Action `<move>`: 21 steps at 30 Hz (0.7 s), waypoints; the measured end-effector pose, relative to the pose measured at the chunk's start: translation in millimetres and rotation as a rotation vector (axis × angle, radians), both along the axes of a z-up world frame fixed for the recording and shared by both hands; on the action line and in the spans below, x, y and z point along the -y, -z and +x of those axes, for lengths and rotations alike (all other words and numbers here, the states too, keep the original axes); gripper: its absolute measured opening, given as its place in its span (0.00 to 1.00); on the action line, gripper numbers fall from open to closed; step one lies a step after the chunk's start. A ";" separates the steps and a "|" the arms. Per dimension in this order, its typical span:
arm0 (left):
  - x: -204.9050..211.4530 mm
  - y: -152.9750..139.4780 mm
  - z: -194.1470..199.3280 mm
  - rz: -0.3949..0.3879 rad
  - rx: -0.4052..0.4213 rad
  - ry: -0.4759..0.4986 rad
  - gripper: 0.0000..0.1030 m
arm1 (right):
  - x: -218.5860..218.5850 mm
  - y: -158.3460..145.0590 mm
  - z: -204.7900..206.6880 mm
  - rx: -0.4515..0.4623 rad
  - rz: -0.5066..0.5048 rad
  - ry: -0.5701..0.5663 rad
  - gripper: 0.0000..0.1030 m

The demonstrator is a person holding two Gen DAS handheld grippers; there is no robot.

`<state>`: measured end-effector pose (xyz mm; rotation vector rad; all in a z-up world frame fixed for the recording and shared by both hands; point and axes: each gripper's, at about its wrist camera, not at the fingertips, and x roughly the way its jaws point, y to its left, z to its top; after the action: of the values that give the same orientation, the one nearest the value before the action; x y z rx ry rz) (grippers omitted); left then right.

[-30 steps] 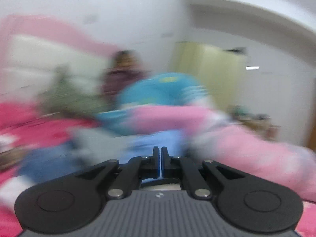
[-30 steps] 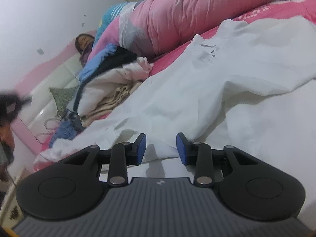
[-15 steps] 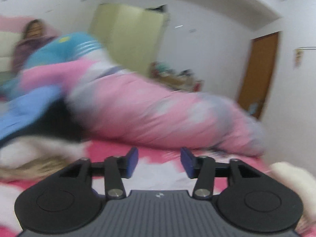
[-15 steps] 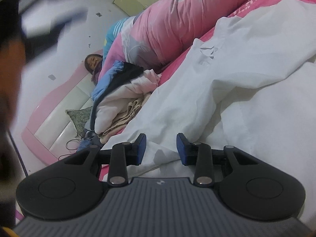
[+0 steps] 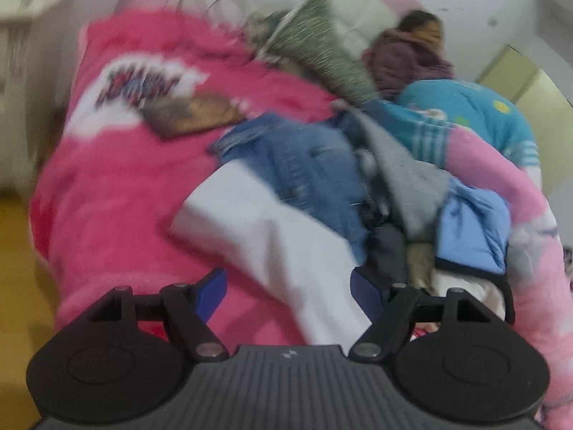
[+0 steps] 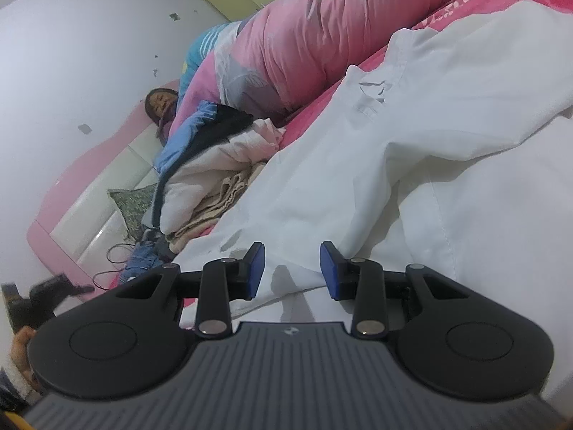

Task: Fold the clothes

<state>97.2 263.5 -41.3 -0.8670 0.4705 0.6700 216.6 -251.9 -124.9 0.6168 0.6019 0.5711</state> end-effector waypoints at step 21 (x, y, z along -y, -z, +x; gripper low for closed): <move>111.6 -100.6 77.5 0.251 0.324 0.373 0.03 | 0.1 0.5 0.4 0.008 0.006 0.002 0.34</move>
<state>174.7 151.8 59.2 -0.6122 0.2381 0.2310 216.9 -252.0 -125.4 0.6204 0.5919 0.5735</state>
